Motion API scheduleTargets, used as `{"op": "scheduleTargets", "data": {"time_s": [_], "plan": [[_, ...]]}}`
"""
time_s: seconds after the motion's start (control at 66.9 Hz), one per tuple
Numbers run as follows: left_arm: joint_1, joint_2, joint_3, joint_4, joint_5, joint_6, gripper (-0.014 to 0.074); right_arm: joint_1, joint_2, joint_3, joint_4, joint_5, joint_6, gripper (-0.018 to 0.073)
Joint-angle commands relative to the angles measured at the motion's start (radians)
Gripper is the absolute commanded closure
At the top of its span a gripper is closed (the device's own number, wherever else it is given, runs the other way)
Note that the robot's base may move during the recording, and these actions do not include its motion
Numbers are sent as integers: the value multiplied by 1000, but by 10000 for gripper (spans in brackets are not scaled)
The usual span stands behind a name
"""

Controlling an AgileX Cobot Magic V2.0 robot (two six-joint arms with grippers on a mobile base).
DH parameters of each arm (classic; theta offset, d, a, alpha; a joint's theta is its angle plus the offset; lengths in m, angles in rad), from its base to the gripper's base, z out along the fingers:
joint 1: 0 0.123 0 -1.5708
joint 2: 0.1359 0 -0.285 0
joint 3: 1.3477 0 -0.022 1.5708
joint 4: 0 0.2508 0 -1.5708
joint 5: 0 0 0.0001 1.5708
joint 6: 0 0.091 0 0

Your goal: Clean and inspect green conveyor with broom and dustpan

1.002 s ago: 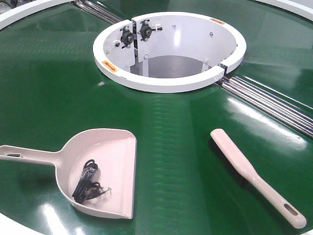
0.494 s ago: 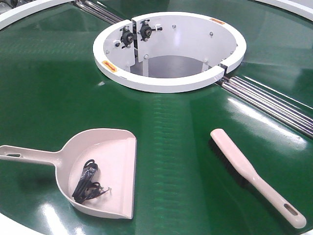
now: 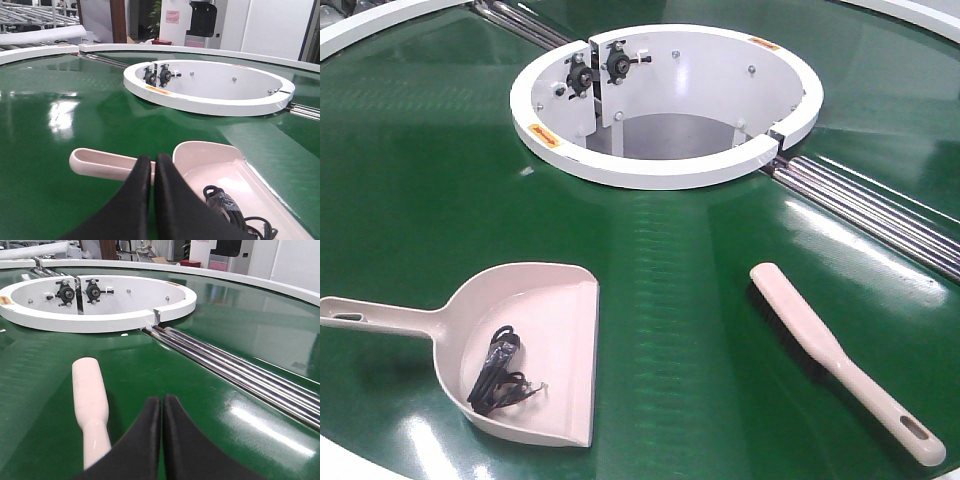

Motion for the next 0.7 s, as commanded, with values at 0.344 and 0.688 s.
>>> {"op": "scheduleTargets", "data": {"time_s": [0.344, 0.688], "plan": [[-4, -14, 31, -2, -70, -11, 604, -5, -12, 27, -22, -162, 40, 569], [-4, -14, 31, -2, -70, -11, 604, -5, -12, 27, -22, -162, 40, 569]]}}
